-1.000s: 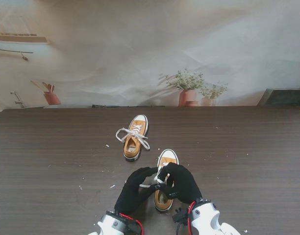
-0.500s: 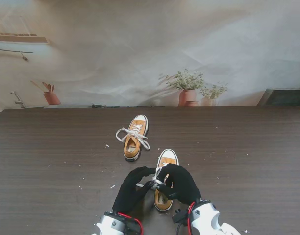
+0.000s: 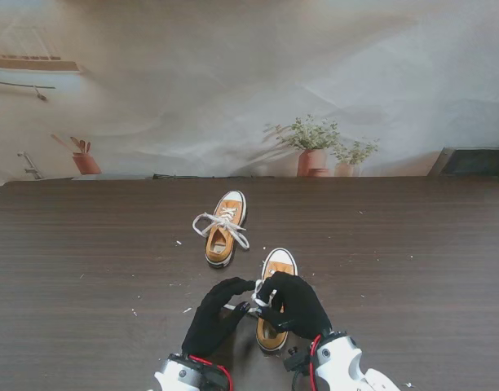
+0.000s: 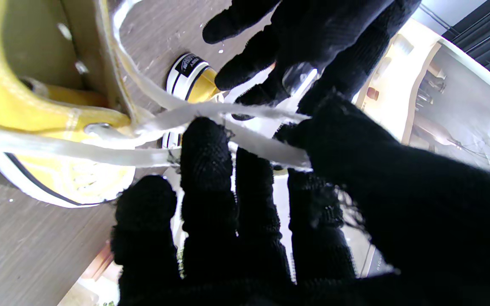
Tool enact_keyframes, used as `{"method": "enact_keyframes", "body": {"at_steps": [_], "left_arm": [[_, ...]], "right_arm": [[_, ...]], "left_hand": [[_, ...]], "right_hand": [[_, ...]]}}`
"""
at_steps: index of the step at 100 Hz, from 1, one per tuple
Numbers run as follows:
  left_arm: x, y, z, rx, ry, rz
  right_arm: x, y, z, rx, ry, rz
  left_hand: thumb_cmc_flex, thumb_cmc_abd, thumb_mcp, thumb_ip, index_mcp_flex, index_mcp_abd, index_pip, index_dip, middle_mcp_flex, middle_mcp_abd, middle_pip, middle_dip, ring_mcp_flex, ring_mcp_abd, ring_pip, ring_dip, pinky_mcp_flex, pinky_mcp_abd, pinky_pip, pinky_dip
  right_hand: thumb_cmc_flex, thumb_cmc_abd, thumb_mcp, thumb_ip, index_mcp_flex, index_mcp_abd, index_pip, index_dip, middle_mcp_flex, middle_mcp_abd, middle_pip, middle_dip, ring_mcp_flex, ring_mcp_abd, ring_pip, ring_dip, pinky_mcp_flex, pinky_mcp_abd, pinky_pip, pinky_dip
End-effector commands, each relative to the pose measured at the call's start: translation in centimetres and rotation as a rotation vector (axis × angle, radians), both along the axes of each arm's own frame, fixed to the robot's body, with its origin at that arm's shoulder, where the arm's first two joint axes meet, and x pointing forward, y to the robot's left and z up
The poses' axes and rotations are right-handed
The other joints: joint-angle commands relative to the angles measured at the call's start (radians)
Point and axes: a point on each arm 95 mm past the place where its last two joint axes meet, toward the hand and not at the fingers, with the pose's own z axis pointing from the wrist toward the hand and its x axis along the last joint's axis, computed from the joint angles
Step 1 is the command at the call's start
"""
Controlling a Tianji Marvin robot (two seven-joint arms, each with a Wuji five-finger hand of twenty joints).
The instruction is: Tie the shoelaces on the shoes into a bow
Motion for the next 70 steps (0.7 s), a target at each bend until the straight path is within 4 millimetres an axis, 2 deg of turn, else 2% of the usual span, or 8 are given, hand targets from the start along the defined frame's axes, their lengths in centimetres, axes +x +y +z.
{"method": "enact_keyframes", "body": {"at_steps": [1,10,22,29,33,42,49,70], "left_arm": [[0.0,-0.5,0.3,0.002,-0.012,-0.013],[0.1,-0.5,0.3,-0.003,-0.017,0.002],[0.3,-0.6,0.3,0.004,-0.026,0.017],[0.5,-0.7,0.3,0.004,-0.028,0.028],[0.7,-0.8,0.3,0.003,-0.034,0.039],[0.9,-0.9,0.4,0.012,-0.046,0.053],[1.1,-1.0,0.5,0.007,-0.049,0.071],[1.3,-1.0,0.8,0.020,-0.057,0.077]], "right_arm": [[-0.2,0.0,-0.2,-0.012,0.009,0.018],[-0.2,-0.1,-0.3,-0.013,0.011,0.016],[-0.2,-0.2,-0.3,-0.012,0.006,0.017],[-0.3,-0.1,-0.3,-0.011,0.003,0.021],[-0.4,-0.1,-0.2,-0.011,0.001,0.022],[-0.4,-0.1,-0.2,-0.011,-0.001,0.025],[-0.4,-0.1,-0.2,-0.011,-0.001,0.028],[-0.5,-0.1,-0.3,-0.012,0.005,0.041]], "left_hand": [[0.029,0.045,-0.043,-0.017,0.035,-0.035,0.011,-0.001,0.001,0.002,-0.006,0.014,0.001,-0.009,-0.011,0.020,-0.010,-0.021,0.001,0.018],[0.092,0.079,-0.143,-0.016,0.040,-0.051,0.027,0.008,0.006,0.000,0.004,0.018,0.005,-0.010,-0.006,0.029,-0.007,-0.021,0.002,0.021],[0.127,0.064,-0.186,-0.010,0.057,-0.075,0.065,0.027,0.022,-0.013,0.027,0.026,0.017,-0.012,0.012,0.036,0.005,-0.020,0.007,0.025],[0.128,0.017,-0.187,-0.006,0.073,-0.082,0.080,0.034,0.039,-0.014,0.040,0.029,0.031,-0.008,0.024,0.038,0.018,-0.011,0.011,0.026],[0.104,-0.019,-0.139,-0.006,0.078,-0.084,0.095,0.041,0.050,-0.014,0.054,0.026,0.038,-0.004,0.040,0.033,0.029,-0.004,0.012,0.028],[0.097,-0.080,-0.136,-0.016,0.104,-0.091,0.112,0.048,0.067,-0.016,0.065,0.028,0.052,0.005,0.053,0.034,0.043,0.009,0.016,0.029],[0.075,-0.129,-0.082,-0.028,0.124,-0.087,0.132,0.055,0.083,-0.013,0.079,0.027,0.063,0.011,0.072,0.030,0.057,0.019,0.019,0.031],[0.058,-0.205,-0.075,-0.040,0.177,-0.094,0.160,0.060,0.101,-0.014,0.087,0.026,0.077,0.019,0.085,0.027,0.072,0.034,0.023,0.033]], "right_hand": [[0.015,0.017,0.047,0.019,0.036,-0.047,0.013,0.023,0.017,-0.025,-0.012,0.016,0.019,-0.003,0.007,-0.009,-0.004,-0.010,0.013,-0.003],[0.016,0.017,0.046,0.019,0.036,-0.045,0.013,0.023,0.018,-0.023,-0.013,0.017,0.019,-0.001,0.007,-0.009,-0.004,-0.010,0.013,-0.002],[0.016,0.016,0.046,0.019,0.036,-0.045,0.012,0.022,0.019,-0.025,-0.014,0.018,0.019,-0.003,0.007,-0.009,-0.004,-0.010,0.012,-0.002],[0.015,0.017,0.046,0.019,0.037,-0.047,0.012,0.023,0.019,-0.025,-0.013,0.018,0.019,-0.003,0.007,-0.009,-0.004,-0.010,0.012,-0.002],[0.016,0.017,0.046,0.019,0.037,-0.047,0.012,0.023,0.021,-0.026,-0.013,0.018,0.019,-0.003,0.007,-0.009,-0.004,-0.010,0.012,-0.002],[0.016,0.016,0.046,0.019,0.038,-0.046,0.012,0.023,0.023,-0.026,-0.014,0.018,0.019,-0.003,0.007,-0.009,-0.004,-0.010,0.012,-0.002],[0.016,0.016,0.046,0.019,0.038,-0.046,0.012,0.023,0.022,-0.025,-0.015,0.018,0.019,-0.003,0.007,-0.009,-0.004,-0.010,0.012,-0.002],[0.017,0.019,0.043,0.019,0.037,-0.047,0.010,0.022,0.022,-0.027,-0.017,0.020,0.019,-0.003,0.007,-0.009,-0.004,-0.010,0.012,-0.002]]}}
